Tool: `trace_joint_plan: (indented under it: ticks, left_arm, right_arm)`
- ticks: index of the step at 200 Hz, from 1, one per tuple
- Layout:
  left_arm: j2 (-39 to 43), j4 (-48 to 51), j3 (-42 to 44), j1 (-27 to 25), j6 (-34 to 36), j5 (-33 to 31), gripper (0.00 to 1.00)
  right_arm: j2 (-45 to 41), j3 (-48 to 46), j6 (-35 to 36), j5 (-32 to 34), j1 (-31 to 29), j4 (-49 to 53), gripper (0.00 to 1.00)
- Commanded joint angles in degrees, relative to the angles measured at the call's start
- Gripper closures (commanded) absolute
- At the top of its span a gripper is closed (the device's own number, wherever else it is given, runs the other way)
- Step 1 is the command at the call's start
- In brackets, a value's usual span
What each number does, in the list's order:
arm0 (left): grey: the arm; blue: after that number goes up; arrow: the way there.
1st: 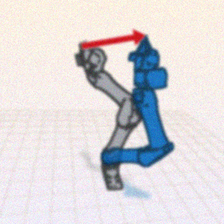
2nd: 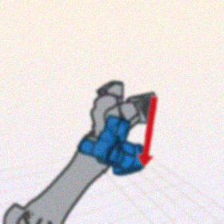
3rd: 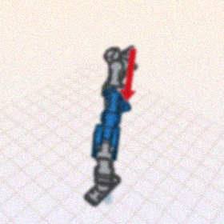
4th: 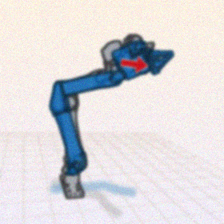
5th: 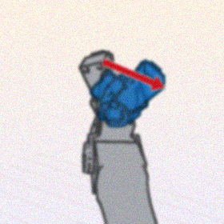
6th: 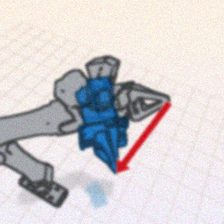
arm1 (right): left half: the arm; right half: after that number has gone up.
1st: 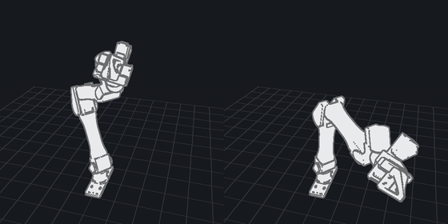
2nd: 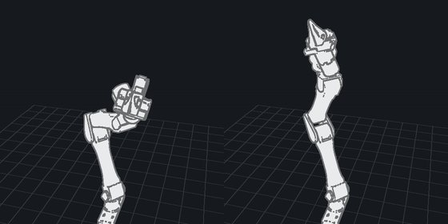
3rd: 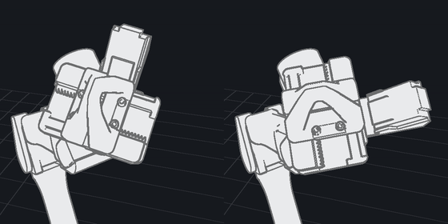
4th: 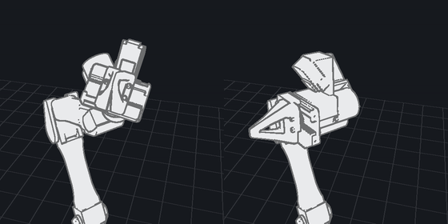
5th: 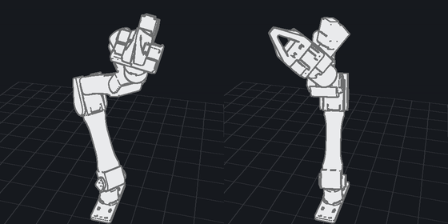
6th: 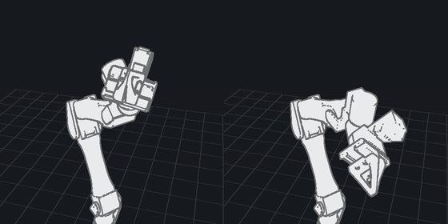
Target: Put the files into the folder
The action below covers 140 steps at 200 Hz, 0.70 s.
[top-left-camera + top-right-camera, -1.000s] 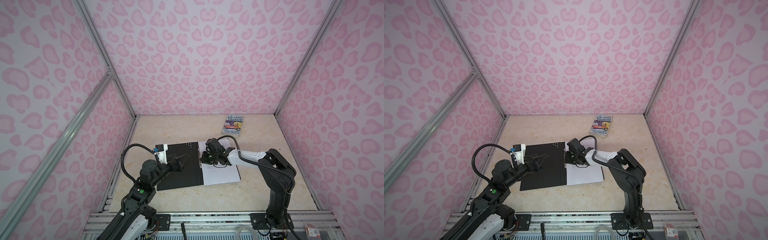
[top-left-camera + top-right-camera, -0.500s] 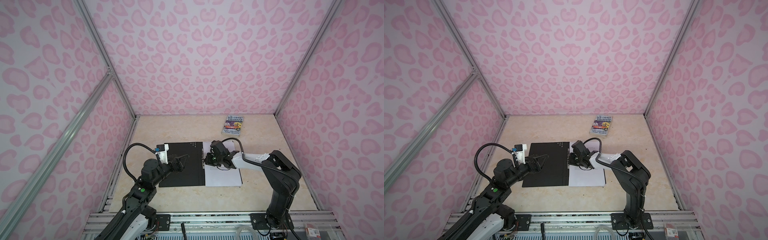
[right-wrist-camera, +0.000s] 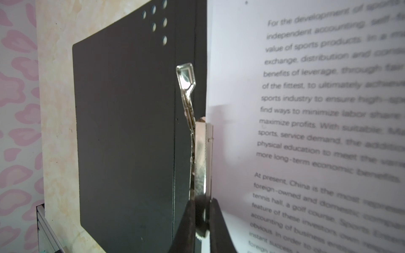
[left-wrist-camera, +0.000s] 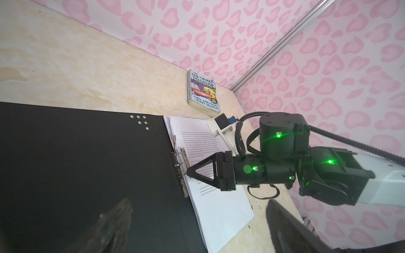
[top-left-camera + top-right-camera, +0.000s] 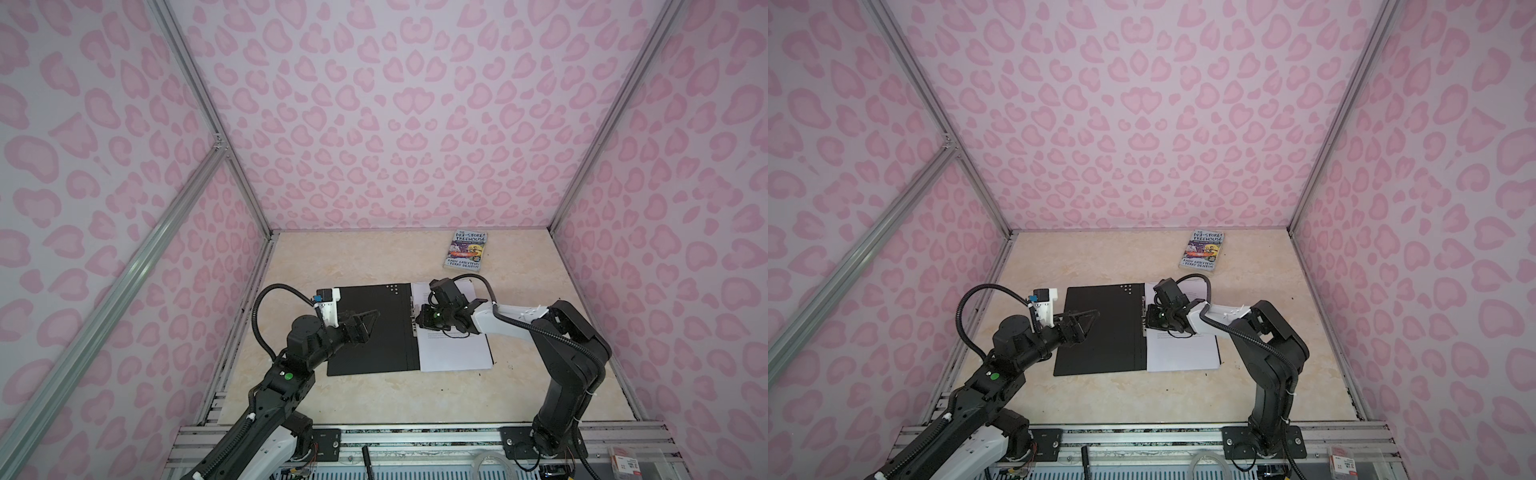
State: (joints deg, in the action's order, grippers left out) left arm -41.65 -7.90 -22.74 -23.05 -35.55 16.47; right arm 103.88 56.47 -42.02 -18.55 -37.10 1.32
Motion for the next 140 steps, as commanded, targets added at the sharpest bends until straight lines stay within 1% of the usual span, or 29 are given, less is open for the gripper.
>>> trace_joint_plan:
  ticks: [1, 29, 49, 61, 87, 116, 128, 140]
  left_arm:
    - [-0.4, -2.4, -0.8, -0.1, 0.2, 0.1, 0.03]
    - [-0.5, -2.6, -0.7, -0.1, 0.1, 0.3, 0.03]
    - [-0.5, -2.6, -0.7, -0.1, 0.1, 0.2, 0.03]
    - [-0.6, -2.5, -0.8, -0.1, 0.1, 0.2, 0.03]
    - [-1.0, -2.2, -1.0, -0.1, 0.1, 0.2, 0.03]
    - [-2.5, -1.4, -1.3, -0.1, -0.2, -0.7, 0.03]
    - [-4.1, -1.1, -1.6, -0.1, -0.6, -1.1, 0.03]
    - [-6.2, -0.8, -2.1, -0.1, -0.9, -1.0, 0.03]
  right_arm:
    - [-0.9, -1.6, 0.1, 0.1, -0.5, -0.4, 0.89]
    - [-1.1, -2.3, 0.0, 0.3, -0.6, -0.9, 0.86]
    - [-1.2, -2.3, 0.0, 0.5, -0.3, -0.8, 0.81]
    - [-1.3, -2.0, 0.2, 0.5, -0.1, -0.5, 0.76]
    - [-2.0, -0.9, 1.5, 0.4, -0.1, 0.8, 0.6]
    - [-2.4, 2.5, 5.2, -0.7, 0.8, 3.3, 0.44]
    - [-1.5, 4.7, 6.9, -2.5, 1.9, 3.9, 0.41]
    - [0.0, 7.1, 8.3, -4.1, 3.0, 4.7, 0.39]
